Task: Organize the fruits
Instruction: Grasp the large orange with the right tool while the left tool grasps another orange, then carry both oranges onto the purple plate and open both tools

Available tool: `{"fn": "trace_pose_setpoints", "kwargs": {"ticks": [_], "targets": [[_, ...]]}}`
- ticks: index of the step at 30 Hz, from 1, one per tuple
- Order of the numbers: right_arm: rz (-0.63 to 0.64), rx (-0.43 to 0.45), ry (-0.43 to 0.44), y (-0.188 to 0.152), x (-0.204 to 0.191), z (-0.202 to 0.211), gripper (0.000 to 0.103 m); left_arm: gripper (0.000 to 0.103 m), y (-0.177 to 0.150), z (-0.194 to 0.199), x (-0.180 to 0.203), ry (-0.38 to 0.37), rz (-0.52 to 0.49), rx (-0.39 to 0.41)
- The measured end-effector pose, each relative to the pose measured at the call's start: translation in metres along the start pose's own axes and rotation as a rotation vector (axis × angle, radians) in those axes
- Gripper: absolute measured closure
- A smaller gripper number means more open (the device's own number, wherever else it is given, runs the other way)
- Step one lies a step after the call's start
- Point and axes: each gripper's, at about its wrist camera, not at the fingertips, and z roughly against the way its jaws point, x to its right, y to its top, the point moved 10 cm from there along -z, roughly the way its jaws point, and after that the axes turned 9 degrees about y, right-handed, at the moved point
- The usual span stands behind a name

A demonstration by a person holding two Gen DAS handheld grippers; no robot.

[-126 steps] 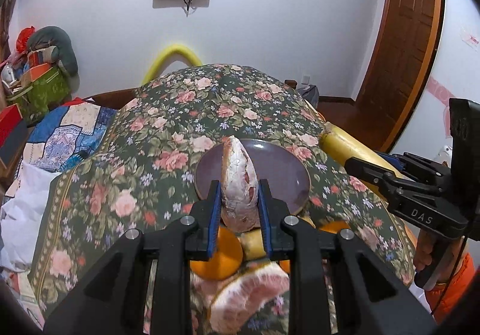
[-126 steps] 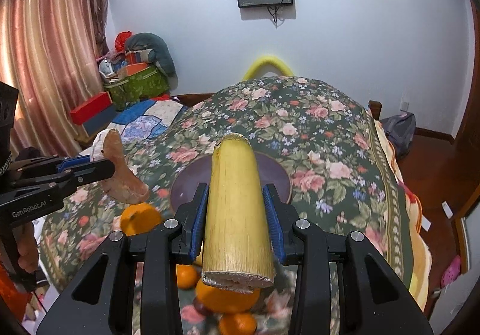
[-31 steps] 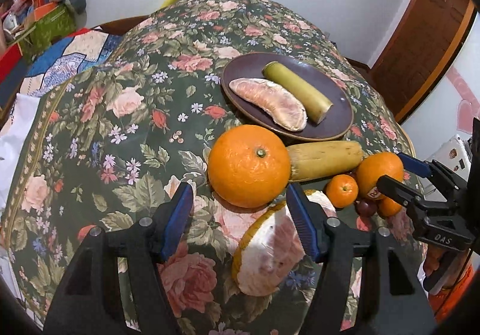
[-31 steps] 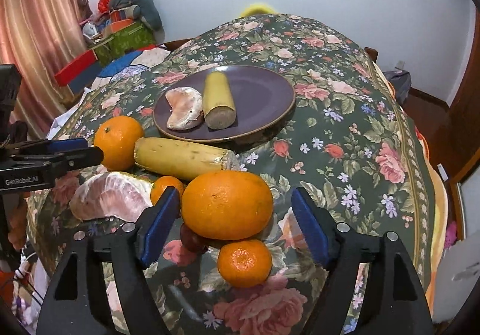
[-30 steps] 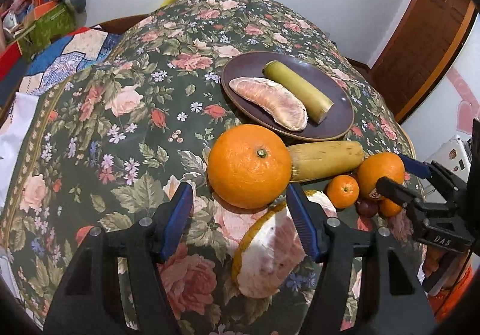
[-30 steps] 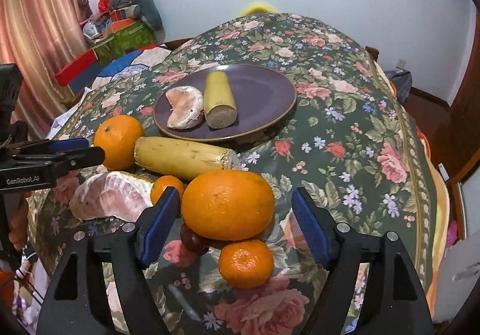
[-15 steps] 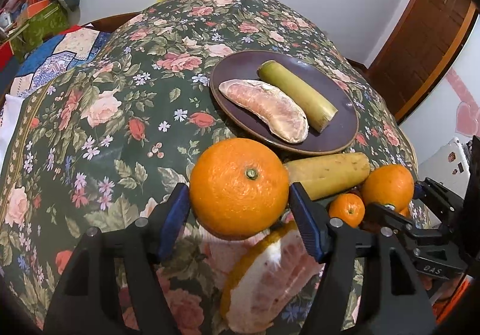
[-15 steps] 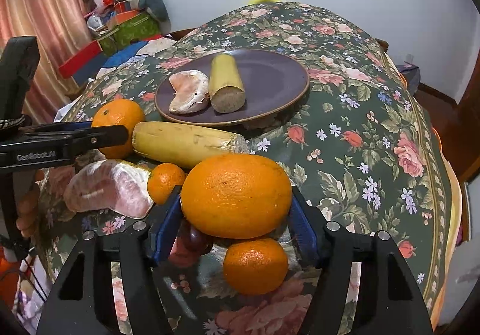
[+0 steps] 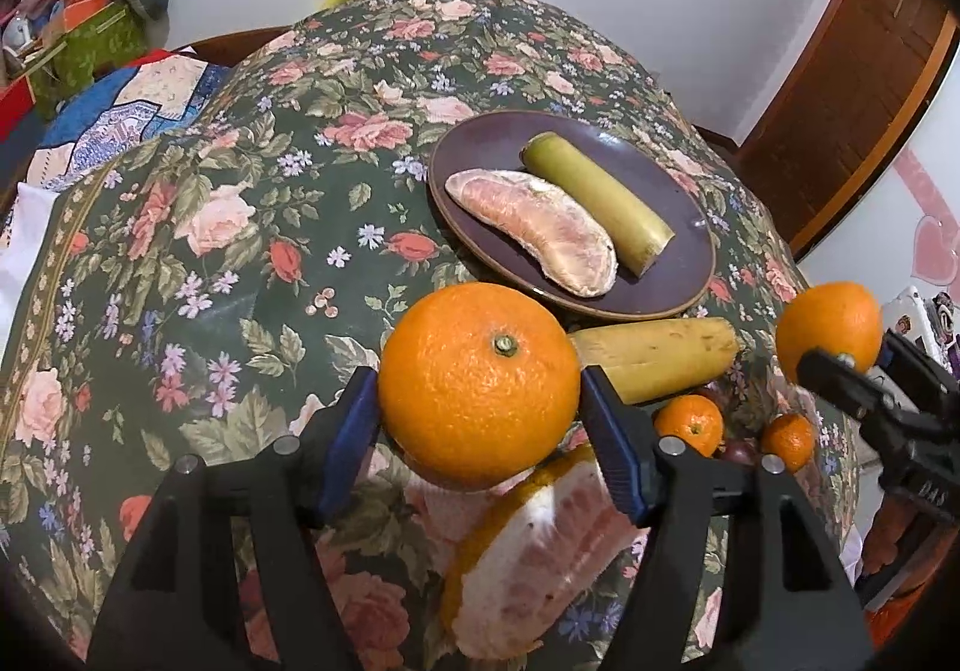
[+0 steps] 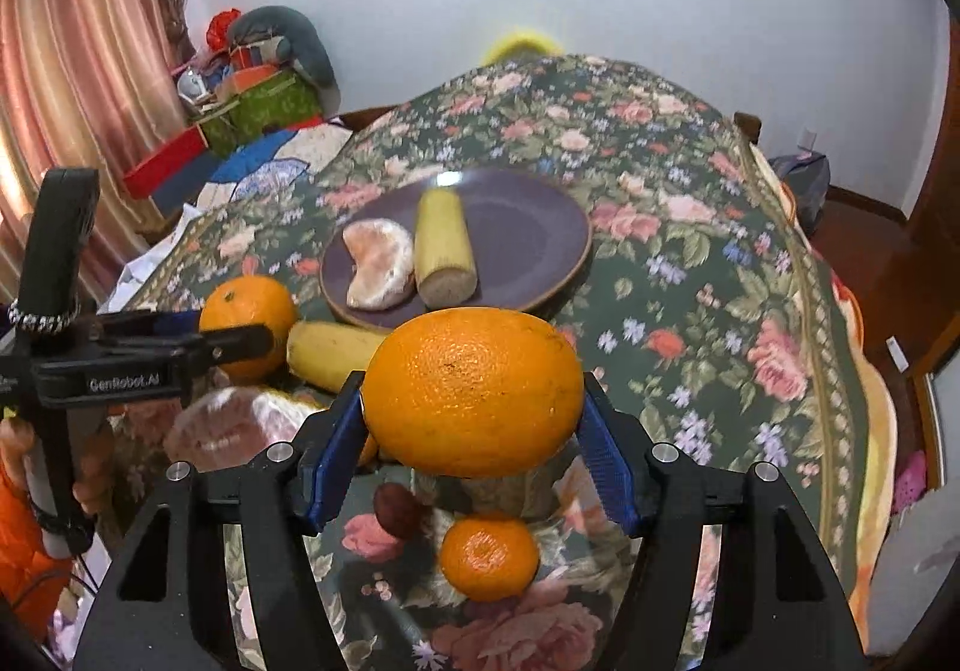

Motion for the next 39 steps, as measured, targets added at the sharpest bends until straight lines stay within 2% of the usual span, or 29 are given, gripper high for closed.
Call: {"fn": "trace_pose_setpoints", "kwargs": {"ticks": [10,18,29,36,39], "targets": [[0.009,0.065,-0.024,0.032,0.010,0.012,0.040,0.036,0.032,0.034,0.006,-0.009,-0.011,0.101],[0.020,0.109,-0.036,0.058,0.017,0.016,0.040,0.036,0.066,0.046,0.018,-0.026,-0.013,0.169],[0.036,0.143,-0.044,0.095,0.024,-0.001,0.040,0.036,0.105,0.035,0.024,-0.021,-0.022,0.206],[0.043,0.116,-0.062,0.106,0.033,-0.031,0.040,0.036,0.125,0.016,0.022,-0.016,-0.014,0.205],[0.048,0.092,-0.061,0.108,0.037,-0.046,0.040,0.036,0.129,0.001,0.021,-0.017,-0.016,0.181]]}}
